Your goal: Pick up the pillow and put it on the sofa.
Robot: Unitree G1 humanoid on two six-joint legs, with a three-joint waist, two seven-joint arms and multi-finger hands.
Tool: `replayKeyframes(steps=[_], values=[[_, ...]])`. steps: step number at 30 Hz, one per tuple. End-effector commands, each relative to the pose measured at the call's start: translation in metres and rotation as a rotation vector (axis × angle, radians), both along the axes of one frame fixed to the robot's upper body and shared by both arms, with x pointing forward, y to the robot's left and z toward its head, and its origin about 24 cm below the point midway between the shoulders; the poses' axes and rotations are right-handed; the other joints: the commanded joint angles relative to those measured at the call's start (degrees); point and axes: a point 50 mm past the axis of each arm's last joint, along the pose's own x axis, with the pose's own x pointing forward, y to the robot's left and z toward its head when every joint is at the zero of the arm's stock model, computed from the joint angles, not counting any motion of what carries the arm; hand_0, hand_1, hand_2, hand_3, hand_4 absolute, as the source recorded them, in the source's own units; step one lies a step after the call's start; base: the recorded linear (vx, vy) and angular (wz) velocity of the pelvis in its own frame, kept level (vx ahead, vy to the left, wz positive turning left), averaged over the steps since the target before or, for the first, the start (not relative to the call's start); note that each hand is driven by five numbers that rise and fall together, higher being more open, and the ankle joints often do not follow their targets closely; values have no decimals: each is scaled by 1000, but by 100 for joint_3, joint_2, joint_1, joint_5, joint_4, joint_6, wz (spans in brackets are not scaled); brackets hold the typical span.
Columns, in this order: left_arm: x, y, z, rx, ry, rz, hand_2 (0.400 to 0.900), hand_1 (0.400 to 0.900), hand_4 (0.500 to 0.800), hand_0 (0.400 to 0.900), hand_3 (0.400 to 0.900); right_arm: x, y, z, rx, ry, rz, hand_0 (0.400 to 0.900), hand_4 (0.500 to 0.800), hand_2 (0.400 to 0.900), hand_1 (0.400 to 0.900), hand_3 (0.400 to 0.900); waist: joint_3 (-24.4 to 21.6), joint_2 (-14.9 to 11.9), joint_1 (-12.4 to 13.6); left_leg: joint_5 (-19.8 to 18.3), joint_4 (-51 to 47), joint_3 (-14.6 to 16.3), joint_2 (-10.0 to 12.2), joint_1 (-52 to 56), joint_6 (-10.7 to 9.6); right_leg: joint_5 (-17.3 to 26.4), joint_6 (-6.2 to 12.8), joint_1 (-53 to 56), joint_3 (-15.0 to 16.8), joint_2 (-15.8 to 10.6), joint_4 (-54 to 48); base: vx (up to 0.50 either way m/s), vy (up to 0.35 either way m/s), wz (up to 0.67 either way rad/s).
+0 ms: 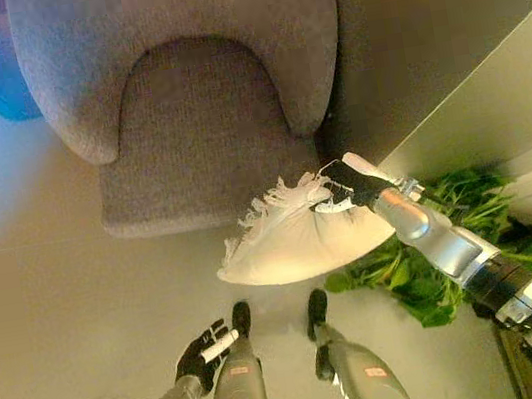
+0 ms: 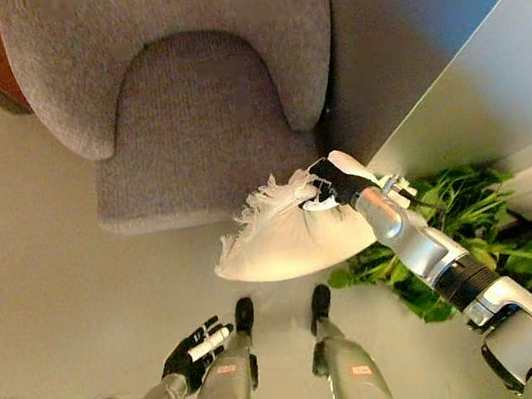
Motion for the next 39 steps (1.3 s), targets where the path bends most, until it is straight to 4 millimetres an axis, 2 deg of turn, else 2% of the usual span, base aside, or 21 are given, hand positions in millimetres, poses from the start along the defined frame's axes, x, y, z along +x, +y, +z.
replayKeyframes(steps=[1,3,9,19,21,23,24,25,29,33,37,39], values=[[-61,9,-22,43,224,-55,900,900,800,900,900,-2,25,82,148,-268,166,400,500,400,400,400,-1399,-25,-65,-343,13,88,-237,-27,191,-1194,341,400,-129,90,815,192,-28,-4],[-72,12,-25,47,263,-39,900,900,800,900,900,-2,22,97,142,-280,177,400,500,400,400,400,-1566,-71,-74,-384,-8,108,-220,119,184,-1220,329,550,-101,112,763,152,-24,-3],[-85,14,-29,50,330,-25,900,900,800,900,900,6,10,149,113,-348,162,400,500,400,400,400,-1871,-179,-27,-441,-60,94,-194,389,155,-1266,307,871,-145,113,643,107,-7,5],[-87,18,-29,63,375,-28,900,900,800,900,900,41,-14,221,95,-431,-64,400,500,400,400,400,-2125,-373,311,-410,-99,-156,-199,547,94,-1328,254,1216,-451,83,550,85,3,21],[-86,20,-29,69,386,-33,900,900,800,900,900,49,-20,232,104,-429,-131,400,500,400,400,400,-2136,-396,419,-394,-90,-239,-206,537,75,-1337,240,1274,-539,76,531,95,9,31],[-85,20,-28,69,390,-37,900,900,800,900,900,53,-22,235,102,-426,-158,400,500,400,400,400,-2131,-395,456,-390,-87,-282,-211,540,69,-1342,229,1299,-572,75,526,83,9,28],[-86,21,-28,77,407,-40,900,900,800,900,900,60,-32,239,100,-418,-244,792,735,792,792,792,-2119,-408,588,-372,-80,-386,-229,539,52,-1343,214,1356,-667,67,512,111,6,41],[-86,24,-28,84,413,-41,900,900,800,900,900,66,-38,237,81,-392,-293,900,800,900,900,900,-2100,-413,682,-359,-76,-459,-240,523,40,-1342,204,1381,-731,60,501,148,15,53],[-88,29,-27,106,421,-61,900,900,800,900,900,78,-57,233,31,-335,-465,900,800,900,900,900,-2040,-403,1013,-268,-102,-711,-270,457,14,-1300,196,1466,-895,62,409,98,-10,38],[-76,37,-22,120,394,-107,900,900,800,900,900,77,-62,250,14,-372,-546,900,800,900,900,900,-1928,-413,1279,-182,-73,-1009,-313,28,21,-1295,193,1224,-1045,76,402,-129,-78,32],[-70,39,-20,123,371,-113,900,900,800,900,900,73,-62,268,0,-410,-535,900,800,900,900,900,-1796,-350,1311,-119,-133,-1129,-360,-122,50,-1274,192,1070,-1129,40,385,-147,-5,4],[-72,34,-22,118,368,-121,900,900,800,900,900,73,-64,268,-7,-411,-533,900,800,900,900,900,-1802,-324,1292,-123,-144,-1110,-363,-84,48,-1282,192,1103,-1135,19,376,12,56,-7]])
